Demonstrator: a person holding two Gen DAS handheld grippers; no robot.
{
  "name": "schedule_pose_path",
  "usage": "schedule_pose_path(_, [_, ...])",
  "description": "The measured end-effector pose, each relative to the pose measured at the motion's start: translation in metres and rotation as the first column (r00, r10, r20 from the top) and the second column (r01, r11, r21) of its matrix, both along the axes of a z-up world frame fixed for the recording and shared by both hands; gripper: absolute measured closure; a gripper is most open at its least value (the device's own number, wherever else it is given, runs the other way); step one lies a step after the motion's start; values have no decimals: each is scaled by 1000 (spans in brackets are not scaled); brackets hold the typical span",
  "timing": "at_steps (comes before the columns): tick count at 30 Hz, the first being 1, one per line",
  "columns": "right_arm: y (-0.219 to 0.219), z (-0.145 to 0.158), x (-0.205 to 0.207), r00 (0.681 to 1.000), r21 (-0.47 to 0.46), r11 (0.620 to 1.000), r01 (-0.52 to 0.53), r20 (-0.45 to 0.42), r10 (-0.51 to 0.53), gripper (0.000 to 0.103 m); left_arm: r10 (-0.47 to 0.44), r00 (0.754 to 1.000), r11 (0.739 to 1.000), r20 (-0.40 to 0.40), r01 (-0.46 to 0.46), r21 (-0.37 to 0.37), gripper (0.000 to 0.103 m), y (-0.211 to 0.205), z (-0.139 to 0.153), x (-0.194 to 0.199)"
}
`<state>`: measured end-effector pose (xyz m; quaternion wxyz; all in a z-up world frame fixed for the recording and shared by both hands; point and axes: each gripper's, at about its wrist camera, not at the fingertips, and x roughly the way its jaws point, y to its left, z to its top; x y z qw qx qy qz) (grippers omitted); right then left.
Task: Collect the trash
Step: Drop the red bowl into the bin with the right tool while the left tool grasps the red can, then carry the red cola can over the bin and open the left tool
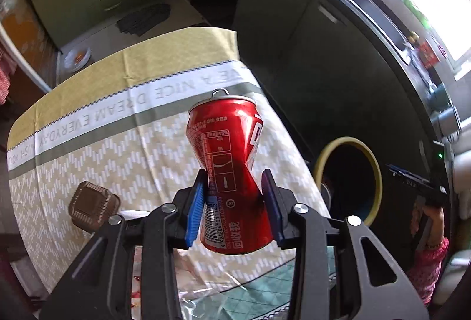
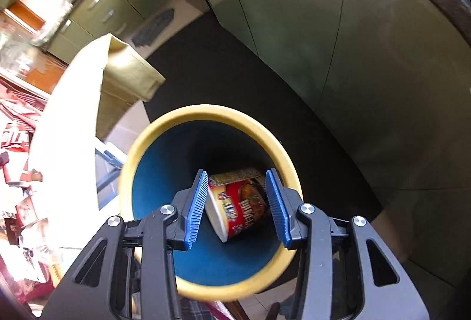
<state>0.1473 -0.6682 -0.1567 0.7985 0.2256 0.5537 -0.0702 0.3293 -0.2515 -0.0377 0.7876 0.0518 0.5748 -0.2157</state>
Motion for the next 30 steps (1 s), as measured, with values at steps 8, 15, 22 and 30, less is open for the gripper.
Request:
schedule_pose_path(8, [13,12,-27,999,16,999,-33,35,32,61,-260,964,965,-57,261,-6,67,-105,-18,-61])
schedule_pose_path(15, [13,13,-40,998,30,998,-47,44,46,61,-351,930,936,-107,353,4,67,-178,-55,-90])
schedule_pose_path(22, [8,15,-47,997,37,998,-53,54,51,61,-326,942,944,-81,328,23,66,-213,-72,-83])
schedule_pose_path(30, [12,15,-46,995,40,996,-77,59,74,61,-326,940,942,-99,332,51,60,-215,-64,-84])
